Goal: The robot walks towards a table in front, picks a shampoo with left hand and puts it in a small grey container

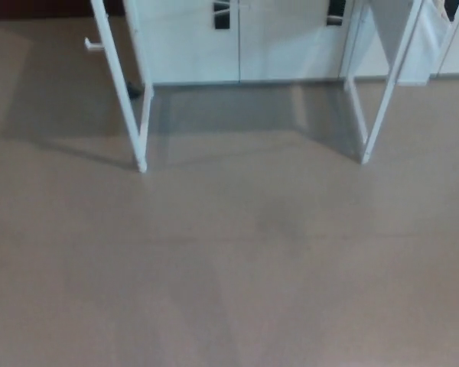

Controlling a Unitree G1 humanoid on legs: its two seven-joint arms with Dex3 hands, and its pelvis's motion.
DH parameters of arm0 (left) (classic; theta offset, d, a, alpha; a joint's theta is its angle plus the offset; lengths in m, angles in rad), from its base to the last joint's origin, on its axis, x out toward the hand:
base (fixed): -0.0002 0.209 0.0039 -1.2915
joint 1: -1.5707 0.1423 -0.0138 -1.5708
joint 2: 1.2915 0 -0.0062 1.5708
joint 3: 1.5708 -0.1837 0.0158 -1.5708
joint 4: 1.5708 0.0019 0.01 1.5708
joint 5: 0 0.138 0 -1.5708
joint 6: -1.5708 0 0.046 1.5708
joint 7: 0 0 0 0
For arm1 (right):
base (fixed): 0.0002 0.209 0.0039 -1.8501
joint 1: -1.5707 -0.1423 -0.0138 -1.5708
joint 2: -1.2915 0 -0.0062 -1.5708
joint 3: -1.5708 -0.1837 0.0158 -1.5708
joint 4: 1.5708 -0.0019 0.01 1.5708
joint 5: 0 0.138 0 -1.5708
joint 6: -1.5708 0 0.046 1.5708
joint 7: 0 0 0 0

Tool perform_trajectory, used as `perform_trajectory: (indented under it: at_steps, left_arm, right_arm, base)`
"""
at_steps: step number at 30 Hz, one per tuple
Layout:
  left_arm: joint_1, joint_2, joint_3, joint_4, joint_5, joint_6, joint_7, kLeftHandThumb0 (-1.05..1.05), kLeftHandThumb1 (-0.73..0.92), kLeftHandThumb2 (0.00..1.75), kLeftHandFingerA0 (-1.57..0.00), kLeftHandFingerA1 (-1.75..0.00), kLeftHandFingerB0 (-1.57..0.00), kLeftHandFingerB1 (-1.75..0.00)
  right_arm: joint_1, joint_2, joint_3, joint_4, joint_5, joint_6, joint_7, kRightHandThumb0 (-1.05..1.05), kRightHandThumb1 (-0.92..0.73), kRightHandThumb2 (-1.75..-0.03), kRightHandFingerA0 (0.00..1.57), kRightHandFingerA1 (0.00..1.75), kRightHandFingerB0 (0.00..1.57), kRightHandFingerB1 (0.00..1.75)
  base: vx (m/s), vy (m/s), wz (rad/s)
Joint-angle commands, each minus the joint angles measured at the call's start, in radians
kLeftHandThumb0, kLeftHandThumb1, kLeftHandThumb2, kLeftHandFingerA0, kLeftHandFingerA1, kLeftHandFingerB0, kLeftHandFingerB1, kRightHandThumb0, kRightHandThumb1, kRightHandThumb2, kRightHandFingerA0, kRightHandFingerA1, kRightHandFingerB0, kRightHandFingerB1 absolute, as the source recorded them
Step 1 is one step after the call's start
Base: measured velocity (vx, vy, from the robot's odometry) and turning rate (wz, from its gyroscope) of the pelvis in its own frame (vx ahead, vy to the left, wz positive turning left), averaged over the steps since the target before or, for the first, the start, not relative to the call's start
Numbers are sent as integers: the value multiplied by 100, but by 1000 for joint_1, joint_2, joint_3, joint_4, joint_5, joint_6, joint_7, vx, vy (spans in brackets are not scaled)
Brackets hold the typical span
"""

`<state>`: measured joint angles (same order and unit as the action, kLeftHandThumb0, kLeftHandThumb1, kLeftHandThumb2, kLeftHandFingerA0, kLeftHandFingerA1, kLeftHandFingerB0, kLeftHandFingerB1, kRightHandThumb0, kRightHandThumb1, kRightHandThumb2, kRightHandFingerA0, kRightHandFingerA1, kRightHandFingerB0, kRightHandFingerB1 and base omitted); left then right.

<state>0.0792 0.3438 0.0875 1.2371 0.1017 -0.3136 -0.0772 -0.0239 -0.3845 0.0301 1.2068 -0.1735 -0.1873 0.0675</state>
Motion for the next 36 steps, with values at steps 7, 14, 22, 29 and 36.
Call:
perform_trajectory:
  at_steps: [7,14,22,29,36]
  left_arm:
    - [-11,14,-11,17,11,6,21,-32,58,58,-56,-60,-34,-35]
    - [-8,19,-13,27,7,-7,10,-33,58,58,-55,-65,-36,-37]
    - [-8,19,-16,20,7,-9,12,-32,58,57,-53,-52,-36,-37]
    - [-2,25,-18,25,6,-11,8,-33,58,57,-54,-51,-35,-36]
    - [2,24,-13,21,-4,-14,-2,-32,58,57,-53,-49,-39,-38]
  right_arm:
    - [-14,-7,8,4,-2,12,41,-29,-68,-61,56,44,40,36]
    - [-24,-6,17,6,-8,27,59,-29,-69,-60,54,42,39,36]
    - [-29,-8,22,14,-10,25,60,-28,-69,-60,55,43,40,36]
    - [-22,-9,35,10,-21,19,65,-28,-71,-61,53,42,39,36]
    - [-22,-10,49,14,-27,26,73,-28,-72,-62,54,41,40,36]
  base:
    - [413,81,4]
    - [426,-126,32]
    - [395,-53,7]
    - [493,170,-10]
    - [517,163,-19]
